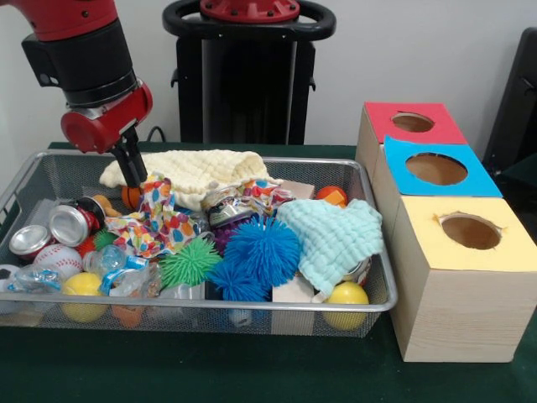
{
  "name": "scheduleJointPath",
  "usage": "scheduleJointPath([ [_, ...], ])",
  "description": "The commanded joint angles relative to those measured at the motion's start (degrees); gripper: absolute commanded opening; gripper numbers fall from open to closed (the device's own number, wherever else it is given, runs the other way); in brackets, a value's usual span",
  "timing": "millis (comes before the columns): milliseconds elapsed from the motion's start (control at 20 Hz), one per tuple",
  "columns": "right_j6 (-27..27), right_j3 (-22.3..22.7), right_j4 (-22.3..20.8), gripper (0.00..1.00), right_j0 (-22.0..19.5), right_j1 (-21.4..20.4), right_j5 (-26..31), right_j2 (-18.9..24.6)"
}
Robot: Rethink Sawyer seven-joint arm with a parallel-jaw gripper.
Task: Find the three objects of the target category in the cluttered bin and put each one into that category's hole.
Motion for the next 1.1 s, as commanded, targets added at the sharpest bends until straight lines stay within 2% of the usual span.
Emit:
scheduleJointPath([
  [50, -6.4, -1.5, -1.9, 0.00, -0.8, 1.3, 2.2, 2.6],
  [500, -3.1, -2.7, -1.9, 0.00, 0.5, 1.4, 2.8, 0.6],
  [650, -0.7, -3.6, -1.6, 0.00, 0.6, 1.1, 0.5, 0.5],
  [1100, -2.8, -4.7, -2.1, 0.00, 0.5, 1.7, 1.9, 0.6],
])
